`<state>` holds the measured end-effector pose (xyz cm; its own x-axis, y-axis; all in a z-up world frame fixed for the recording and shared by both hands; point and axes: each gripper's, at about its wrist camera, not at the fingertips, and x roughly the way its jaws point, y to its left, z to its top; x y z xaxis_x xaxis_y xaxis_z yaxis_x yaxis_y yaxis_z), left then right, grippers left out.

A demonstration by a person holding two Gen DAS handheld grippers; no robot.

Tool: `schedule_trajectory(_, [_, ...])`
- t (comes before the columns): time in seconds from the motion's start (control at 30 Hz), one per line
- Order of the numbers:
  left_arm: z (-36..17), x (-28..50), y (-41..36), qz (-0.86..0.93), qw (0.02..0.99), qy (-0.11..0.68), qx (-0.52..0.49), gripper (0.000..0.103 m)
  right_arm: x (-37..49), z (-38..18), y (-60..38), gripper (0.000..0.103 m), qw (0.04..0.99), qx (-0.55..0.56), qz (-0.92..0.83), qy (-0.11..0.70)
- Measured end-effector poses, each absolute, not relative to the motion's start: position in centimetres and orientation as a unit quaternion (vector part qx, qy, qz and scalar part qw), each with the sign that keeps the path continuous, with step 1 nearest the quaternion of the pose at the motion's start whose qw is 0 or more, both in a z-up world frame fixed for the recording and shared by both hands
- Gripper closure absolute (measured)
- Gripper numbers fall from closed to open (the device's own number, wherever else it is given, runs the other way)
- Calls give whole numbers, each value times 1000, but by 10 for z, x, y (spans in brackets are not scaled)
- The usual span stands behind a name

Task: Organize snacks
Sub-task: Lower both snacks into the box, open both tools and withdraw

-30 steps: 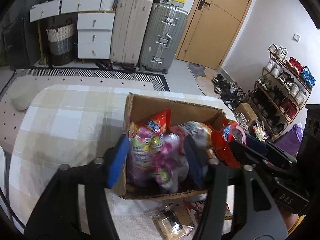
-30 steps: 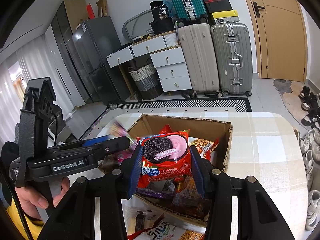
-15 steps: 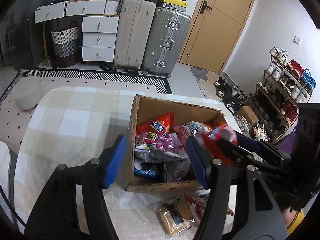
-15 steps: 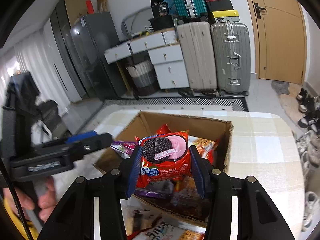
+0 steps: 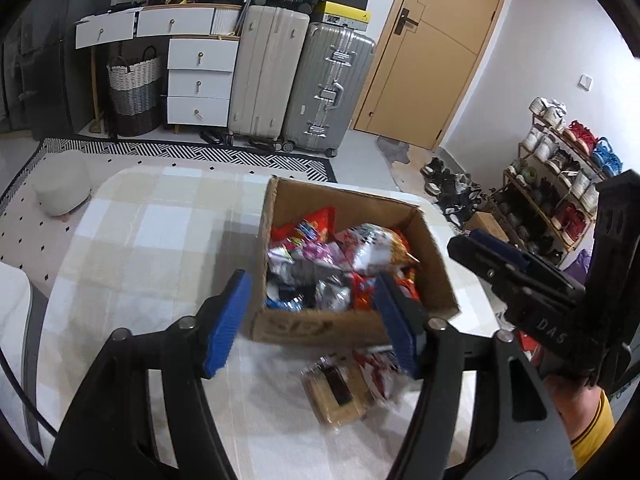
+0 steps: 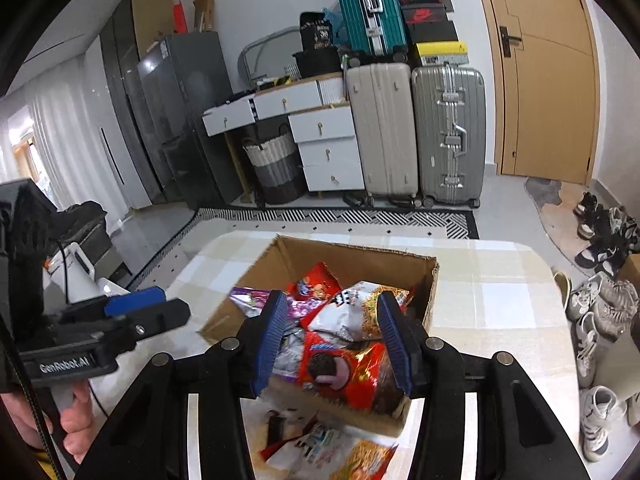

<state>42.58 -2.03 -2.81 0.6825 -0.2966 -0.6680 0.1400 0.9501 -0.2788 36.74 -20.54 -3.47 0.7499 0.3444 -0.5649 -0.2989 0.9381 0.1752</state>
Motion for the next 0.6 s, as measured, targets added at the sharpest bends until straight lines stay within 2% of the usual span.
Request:
schedule_trajectory(0.03, [-25,419,-22,-121,912,378,-103,34,361,-31,-205,54,936,36,173,306])
schedule_trajectory(0.1, [-19,402,-23,-126,913,374,-101,34,343,-22,-205,52,937,34,177,300])
schedule_trajectory(0.17, [-13,383,-23,-130,915,368,-101,34,325,-14,-204,47,939,29,178,292])
schedule_trajectory(0.23, [-8,365,-23,-132,917,363,-103,33,307,-7,-202,37,942,29,180,281])
schedule_trajectory(0.3, [-3,344,-22,-132,919,356,-106,29,286,-2,-202,33,945,32,181,271])
schedule_trajectory(0.47, [9,295,-20,-127,926,339,-105,25,236,6,-196,32,947,38,188,256])
schedule_trajectory(0.6, [15,252,-13,-122,930,327,-113,23,187,10,-190,21,953,36,189,233])
